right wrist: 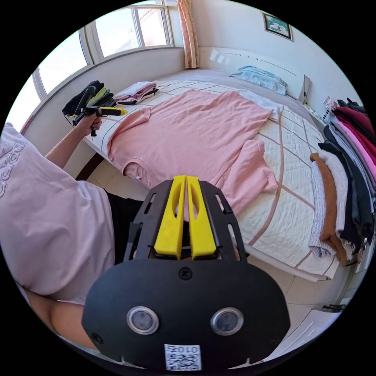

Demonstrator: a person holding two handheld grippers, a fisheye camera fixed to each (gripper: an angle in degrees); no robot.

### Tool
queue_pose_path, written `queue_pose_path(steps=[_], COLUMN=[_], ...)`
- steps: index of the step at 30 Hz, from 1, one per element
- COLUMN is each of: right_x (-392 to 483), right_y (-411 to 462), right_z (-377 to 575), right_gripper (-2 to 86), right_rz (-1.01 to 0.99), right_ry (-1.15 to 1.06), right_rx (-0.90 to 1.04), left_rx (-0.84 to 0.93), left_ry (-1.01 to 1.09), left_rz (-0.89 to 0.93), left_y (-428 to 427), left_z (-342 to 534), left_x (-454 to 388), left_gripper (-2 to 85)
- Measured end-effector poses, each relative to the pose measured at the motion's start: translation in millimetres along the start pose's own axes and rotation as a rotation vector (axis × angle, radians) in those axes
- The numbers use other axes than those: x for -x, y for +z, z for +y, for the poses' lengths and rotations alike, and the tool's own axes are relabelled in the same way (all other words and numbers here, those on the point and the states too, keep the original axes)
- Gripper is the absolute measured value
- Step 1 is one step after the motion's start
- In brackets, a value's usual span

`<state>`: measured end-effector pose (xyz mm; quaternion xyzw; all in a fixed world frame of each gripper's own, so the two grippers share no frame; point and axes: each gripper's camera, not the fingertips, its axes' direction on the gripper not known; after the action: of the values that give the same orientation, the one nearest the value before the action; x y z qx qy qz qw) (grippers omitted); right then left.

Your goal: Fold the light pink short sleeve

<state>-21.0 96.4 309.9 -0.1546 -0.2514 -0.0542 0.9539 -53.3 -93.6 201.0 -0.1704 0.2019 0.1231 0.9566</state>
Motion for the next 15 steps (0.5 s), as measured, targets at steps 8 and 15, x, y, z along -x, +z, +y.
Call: queue_pose_path(steps=[8,15], right_x=[1,-20], right_y=[5,18], right_z=[26,57], right_gripper=[1.6,2.1], right_rz=[-0.024,0.002], right_ry=[0.059,0.194], right_rx=[-0.004,0.032], left_rx=[-0.153,-0.493], left_ry=[-0.092,-0.665], left_rz=[0.032,0.279], left_y=[-30,-81], left_z=[73,293], left_x=[16,133], left_gripper=[0.9,0.0])
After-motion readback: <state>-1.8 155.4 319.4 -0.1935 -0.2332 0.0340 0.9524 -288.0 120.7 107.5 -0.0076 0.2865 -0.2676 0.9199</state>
